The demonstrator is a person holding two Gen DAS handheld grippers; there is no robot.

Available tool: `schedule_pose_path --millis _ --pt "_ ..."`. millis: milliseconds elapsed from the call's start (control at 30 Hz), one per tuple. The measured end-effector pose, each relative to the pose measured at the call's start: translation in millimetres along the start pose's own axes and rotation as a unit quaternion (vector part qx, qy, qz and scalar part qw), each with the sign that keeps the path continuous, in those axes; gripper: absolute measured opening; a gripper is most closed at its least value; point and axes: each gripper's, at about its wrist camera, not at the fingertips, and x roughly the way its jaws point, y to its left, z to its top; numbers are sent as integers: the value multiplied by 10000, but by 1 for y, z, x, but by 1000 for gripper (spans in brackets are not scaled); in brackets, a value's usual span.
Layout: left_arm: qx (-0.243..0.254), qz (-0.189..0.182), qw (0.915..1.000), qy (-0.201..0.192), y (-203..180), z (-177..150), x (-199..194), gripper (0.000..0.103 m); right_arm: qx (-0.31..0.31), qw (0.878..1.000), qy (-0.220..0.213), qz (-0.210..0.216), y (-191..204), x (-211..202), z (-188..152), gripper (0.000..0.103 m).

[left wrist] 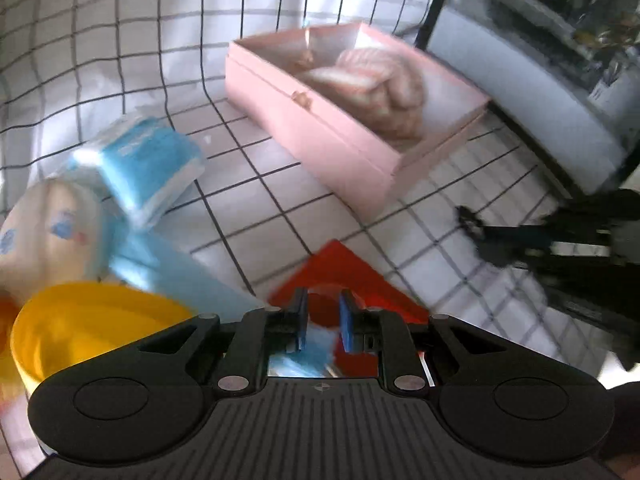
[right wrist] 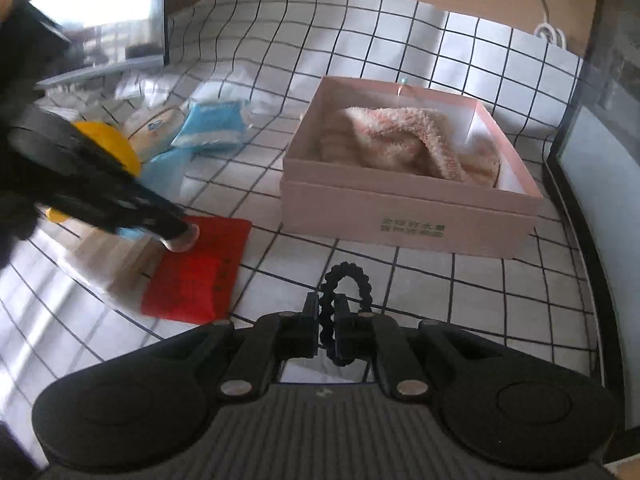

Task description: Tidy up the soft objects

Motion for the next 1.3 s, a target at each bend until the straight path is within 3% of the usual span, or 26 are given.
schedule_pose_path --millis 167,233,300,333,400,533,733,800,867,933,967,1033,1100,1300 --pt "-279 628 9968 -408 8 -22 -25 17 -290 9985 -111 -446 5 -3 -5 11" --pt "-280 714 9960 -457 10 -22 -29 17 -306 9983 -164 -465 6 -10 -5 28" --pt "-270 849 9951 -438 11 -22 -31 17 -289 9976 -429 -469 11 -22 -3 62" --pt "-275 918 9945 -425 11 -24 -32 17 -274 9967 -642 -407 15 -28 -1 66" --pt "-382 998 9933 -441 15 -29 -37 17 -281 9966 -770 -107 23 -31 5 67" --pt "-725 1154 9892 -539 24 -40 -51 17 -51 9967 -410 703 45 -12 18 67" --pt "-1330 1149 9804 -896 33 -57 -91 17 -86 9973 -8 728 74 35 22 67" --pt "-1527 1161 9766 -977 34 -64 -101 17 -183 9968 -41 771 80 38 18 77" --pt "-1737 1106 9727 -1067 37 -69 -109 19 -500 9961 -141 716 89 38 13 80" --pt "-1926 1031 9688 -1171 38 -73 -117 19 -464 9959 -144 770 87 35 12 76" --pt "-1957 993 9682 -1203 37 -73 -119 19 -485 9960 -154 735 86 33 12 58" --pt "-1951 898 9682 -1286 32 -71 -123 19 -579 9943 -156 880 83 25 14 43" --pt "-1877 805 9699 -1324 26 -67 -122 19 -623 9932 -170 972 80 16 17 2" --pt "-1731 473 9755 -1275 4 -50 -101 19 -317 9954 -113 894 52 -3 9 2"
